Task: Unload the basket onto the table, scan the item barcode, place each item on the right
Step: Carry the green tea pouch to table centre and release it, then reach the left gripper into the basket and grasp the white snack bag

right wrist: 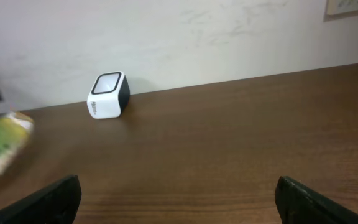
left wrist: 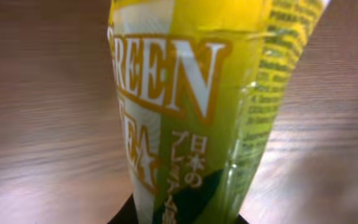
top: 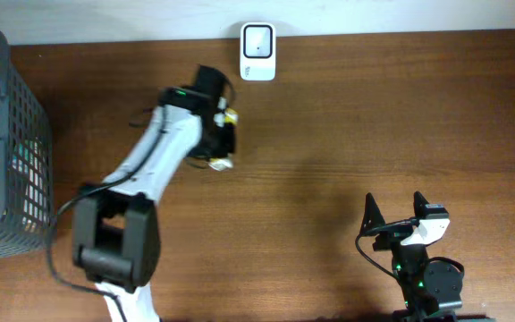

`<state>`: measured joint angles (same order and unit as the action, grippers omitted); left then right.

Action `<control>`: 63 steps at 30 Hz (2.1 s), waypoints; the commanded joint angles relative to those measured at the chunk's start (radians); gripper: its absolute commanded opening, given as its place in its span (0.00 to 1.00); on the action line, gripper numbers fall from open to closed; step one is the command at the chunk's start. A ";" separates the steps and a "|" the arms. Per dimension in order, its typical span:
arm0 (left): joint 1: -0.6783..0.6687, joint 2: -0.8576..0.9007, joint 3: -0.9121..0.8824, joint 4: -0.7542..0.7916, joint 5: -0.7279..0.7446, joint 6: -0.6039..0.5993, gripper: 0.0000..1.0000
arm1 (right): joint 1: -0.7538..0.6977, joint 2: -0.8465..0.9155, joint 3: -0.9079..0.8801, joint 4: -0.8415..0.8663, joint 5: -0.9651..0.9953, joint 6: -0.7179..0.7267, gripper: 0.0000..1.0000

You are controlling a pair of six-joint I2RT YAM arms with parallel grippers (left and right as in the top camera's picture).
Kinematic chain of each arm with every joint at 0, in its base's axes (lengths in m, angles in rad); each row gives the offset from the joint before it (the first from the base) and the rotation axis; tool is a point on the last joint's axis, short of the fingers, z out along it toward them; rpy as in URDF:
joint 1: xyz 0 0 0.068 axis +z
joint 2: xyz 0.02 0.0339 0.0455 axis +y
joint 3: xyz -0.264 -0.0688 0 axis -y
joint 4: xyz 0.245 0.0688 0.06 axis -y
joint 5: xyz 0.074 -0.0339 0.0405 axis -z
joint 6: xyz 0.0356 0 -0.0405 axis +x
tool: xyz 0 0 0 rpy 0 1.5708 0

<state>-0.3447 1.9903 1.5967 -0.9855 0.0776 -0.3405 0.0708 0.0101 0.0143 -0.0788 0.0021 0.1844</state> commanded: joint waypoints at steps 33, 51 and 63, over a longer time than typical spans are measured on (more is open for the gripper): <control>0.963 -0.107 0.587 -0.237 -0.337 0.221 0.91 | -0.006 -0.006 -0.009 -0.002 0.009 0.003 0.99; 1.002 0.109 0.303 0.126 -0.329 0.661 0.87 | -0.006 -0.006 -0.009 -0.002 0.009 0.003 0.99; 1.002 0.241 0.303 0.267 -0.336 0.740 0.88 | -0.006 -0.006 -0.009 -0.002 0.009 0.003 0.99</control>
<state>0.6525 2.2051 1.9007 -0.7490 -0.2600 0.3656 0.0708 0.0101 0.0143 -0.0788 0.0021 0.1848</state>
